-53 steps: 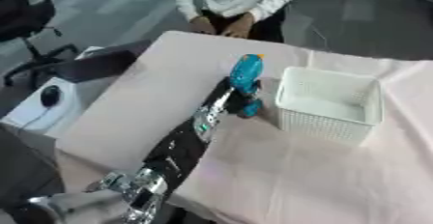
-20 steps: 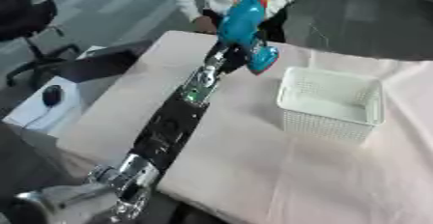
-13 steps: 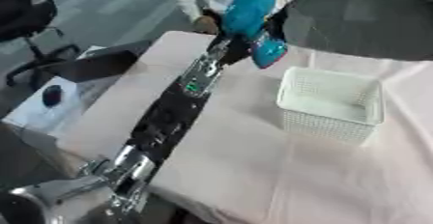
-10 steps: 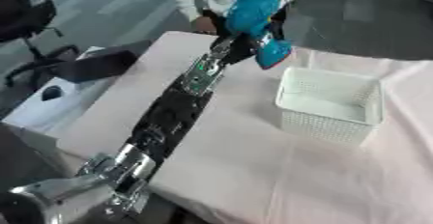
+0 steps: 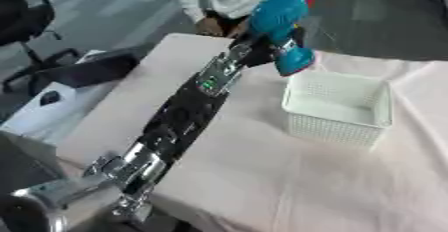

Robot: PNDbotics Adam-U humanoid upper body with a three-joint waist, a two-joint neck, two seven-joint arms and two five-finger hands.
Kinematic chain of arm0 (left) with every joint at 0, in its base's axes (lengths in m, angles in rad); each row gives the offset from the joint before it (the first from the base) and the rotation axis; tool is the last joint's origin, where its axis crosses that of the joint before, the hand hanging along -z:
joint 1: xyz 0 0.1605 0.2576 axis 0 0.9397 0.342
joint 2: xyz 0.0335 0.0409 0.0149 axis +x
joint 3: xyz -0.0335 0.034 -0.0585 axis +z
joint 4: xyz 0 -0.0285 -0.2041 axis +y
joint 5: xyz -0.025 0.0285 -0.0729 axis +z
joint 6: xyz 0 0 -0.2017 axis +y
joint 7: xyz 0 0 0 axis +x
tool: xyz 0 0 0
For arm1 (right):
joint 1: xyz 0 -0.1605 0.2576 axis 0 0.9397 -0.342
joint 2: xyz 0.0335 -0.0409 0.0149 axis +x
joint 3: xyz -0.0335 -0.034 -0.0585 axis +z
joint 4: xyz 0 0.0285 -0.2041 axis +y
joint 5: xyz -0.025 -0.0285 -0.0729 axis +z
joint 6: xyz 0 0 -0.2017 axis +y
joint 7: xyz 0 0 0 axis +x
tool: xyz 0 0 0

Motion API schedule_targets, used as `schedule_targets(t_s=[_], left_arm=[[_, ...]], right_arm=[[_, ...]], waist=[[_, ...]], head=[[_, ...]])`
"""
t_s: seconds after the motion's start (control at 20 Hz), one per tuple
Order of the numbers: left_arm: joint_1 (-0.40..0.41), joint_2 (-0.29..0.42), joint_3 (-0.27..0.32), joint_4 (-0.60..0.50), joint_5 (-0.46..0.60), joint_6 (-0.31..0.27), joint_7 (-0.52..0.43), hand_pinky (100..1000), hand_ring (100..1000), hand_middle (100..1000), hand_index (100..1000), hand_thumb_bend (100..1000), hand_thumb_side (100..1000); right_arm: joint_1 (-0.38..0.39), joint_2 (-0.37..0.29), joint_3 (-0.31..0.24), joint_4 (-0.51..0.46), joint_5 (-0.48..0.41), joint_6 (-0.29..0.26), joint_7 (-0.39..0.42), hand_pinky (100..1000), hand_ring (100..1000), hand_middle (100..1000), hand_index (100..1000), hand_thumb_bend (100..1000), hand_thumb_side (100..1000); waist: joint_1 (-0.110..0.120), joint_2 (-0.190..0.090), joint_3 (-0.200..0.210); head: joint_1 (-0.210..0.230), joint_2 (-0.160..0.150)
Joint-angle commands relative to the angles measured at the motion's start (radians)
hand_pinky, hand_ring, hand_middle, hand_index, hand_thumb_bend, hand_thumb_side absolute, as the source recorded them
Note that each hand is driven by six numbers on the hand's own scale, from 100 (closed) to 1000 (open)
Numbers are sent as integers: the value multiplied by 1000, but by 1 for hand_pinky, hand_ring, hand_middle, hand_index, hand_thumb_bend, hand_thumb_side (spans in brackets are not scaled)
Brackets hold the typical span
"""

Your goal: Pick up objects on the table and place them in the box.

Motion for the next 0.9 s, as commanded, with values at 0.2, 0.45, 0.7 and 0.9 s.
schedule_targets(t_s=[0.2, 0.45, 0.7, 0.9], left_arm=[[-38, 5, -12, 16, -19, -27, -21, 100, 100, 100, 328, 100, 673], [-52, -10, -17, 51, -50, -58, -22, 100, 100, 100, 330, 100, 676], [-60, -15, -18, 74, -110, -102, -4, 100, 100, 100, 347, 100, 705], [-66, -23, -20, 98, -167, -145, 23, 100, 100, 100, 358, 100, 719]], right_arm=[[-27, 3, 3, -12, -5, 1, -1, 293, 100, 111, 491, 100, 1000], [-33, 8, 5, -12, -8, 1, 0, 293, 100, 111, 491, 100, 1000], [-38, 12, 6, -12, -10, 1, 2, 293, 100, 113, 491, 100, 1000], [-40, 14, 8, -12, -12, 1, 3, 293, 100, 113, 491, 100, 1000]], waist=[[-2, -12, -6], [-1, -9, -13], [1, -6, -19], [1, -5, -23]], head=[[11, -9], [11, -13], [9, -14], [9, -17]])
